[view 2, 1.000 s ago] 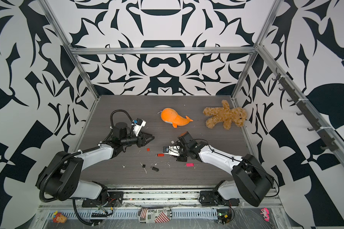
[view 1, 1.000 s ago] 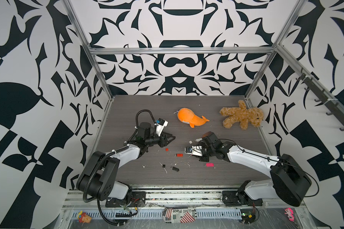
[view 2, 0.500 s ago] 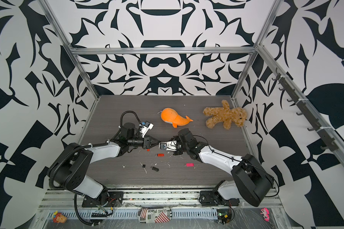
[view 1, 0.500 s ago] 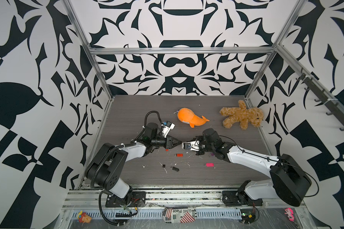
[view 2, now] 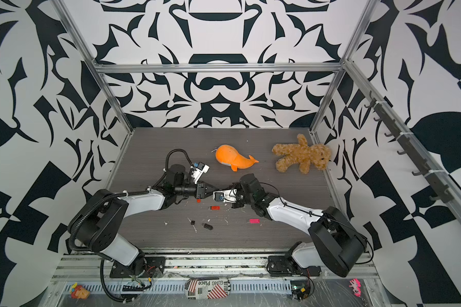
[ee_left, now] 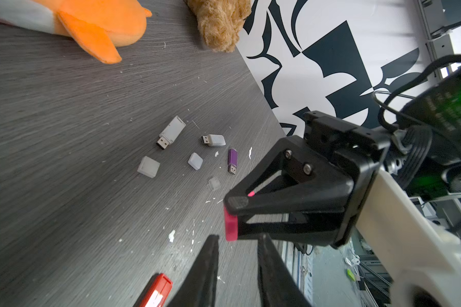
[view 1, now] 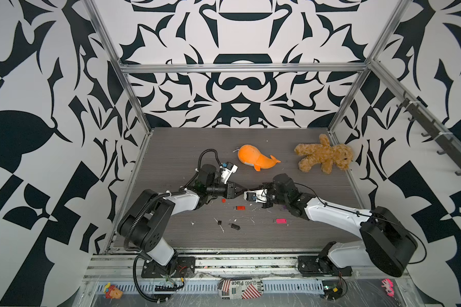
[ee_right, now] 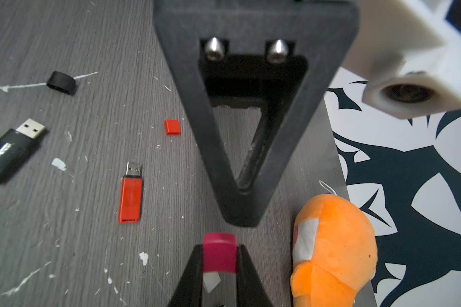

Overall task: Close the usb drive cover
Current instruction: Pick up the cover from the center of the board.

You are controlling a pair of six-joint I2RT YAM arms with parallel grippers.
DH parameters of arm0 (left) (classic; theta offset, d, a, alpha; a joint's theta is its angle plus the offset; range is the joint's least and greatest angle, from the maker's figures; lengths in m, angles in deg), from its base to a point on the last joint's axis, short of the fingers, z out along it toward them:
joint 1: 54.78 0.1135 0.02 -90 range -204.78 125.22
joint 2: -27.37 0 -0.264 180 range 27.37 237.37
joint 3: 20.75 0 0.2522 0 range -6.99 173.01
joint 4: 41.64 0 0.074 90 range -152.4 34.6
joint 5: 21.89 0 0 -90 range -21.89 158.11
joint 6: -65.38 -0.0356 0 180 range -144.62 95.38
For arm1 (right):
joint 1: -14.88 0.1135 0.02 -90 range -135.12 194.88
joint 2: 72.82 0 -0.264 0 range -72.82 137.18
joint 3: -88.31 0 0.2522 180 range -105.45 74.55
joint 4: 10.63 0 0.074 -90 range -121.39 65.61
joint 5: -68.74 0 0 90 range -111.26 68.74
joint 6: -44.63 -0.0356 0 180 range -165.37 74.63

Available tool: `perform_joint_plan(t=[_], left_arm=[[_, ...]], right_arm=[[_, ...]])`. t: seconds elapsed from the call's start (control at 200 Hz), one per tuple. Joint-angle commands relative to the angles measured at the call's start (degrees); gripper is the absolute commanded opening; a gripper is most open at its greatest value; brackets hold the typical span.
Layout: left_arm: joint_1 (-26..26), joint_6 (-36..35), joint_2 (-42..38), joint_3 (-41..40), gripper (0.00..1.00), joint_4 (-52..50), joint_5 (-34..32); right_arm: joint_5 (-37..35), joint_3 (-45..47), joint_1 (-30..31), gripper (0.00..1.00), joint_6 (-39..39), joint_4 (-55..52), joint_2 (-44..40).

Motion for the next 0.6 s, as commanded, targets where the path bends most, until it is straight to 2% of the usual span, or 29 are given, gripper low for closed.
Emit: perform_joint_plan(t=[0.0, 0.335, 0.595], left_arm=[[-0.65, 0.81, 0.79, 1.31, 0.29, 0.98, -1.70], [-2.25, 0.90, 2.86, 2.21, 0.29, 1.21, -2.23], [-2.44, 1.38, 3.13, 2.25, 0.25, 2.81, -2.84]], right_arm=[[0.29, 0.18, 0.21, 0.17, -1.36, 3.86, -1.38], [0.16, 0.18, 0.22, 0.17, -2.53, 5.54, -1.03], [0.54, 0.35, 0.31, 0.16, -2.97, 5.75, -0.75]])
